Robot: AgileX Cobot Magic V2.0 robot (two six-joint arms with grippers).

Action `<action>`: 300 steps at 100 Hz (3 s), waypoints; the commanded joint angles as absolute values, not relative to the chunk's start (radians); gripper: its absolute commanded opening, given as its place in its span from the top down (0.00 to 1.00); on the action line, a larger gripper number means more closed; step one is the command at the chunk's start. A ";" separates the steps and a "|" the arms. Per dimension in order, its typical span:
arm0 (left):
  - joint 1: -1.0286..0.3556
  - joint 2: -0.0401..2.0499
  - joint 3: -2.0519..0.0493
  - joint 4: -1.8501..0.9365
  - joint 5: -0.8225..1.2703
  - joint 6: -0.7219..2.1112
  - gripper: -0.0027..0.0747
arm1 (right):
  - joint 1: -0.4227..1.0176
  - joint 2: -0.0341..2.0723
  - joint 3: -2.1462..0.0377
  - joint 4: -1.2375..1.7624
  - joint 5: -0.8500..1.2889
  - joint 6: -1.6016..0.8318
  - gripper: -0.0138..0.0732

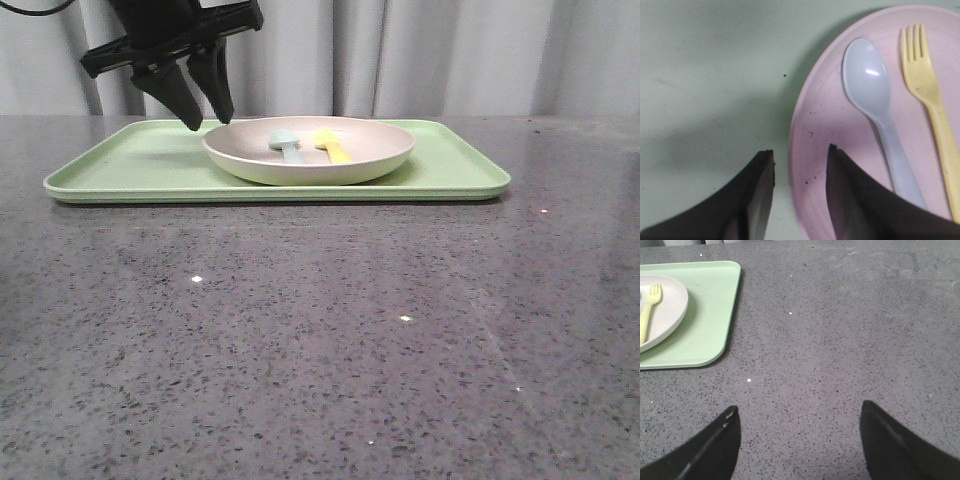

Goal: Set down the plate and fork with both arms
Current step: 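Lower the plate onto the tray, open the left gripper, withdraw, then move the right gripper down over the yellow fork on the plate, then close the right gripper on the yellow fork handle and lift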

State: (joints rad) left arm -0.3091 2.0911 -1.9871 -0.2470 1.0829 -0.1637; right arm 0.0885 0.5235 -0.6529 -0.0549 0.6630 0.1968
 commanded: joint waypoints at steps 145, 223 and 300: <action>-0.316 0.936 -0.968 0.015 0.834 -0.190 0.58 | 0.467 1.498 -1.611 -0.059 0.917 0.175 0.26; -0.316 0.908 -0.966 0.000 0.840 -0.190 0.58 | 0.506 2.000 -2.034 0.034 1.103 0.176 0.26; -0.316 0.908 -0.966 -0.010 0.836 -0.190 0.58 | 0.505 2.084 -2.034 0.034 1.085 0.176 0.26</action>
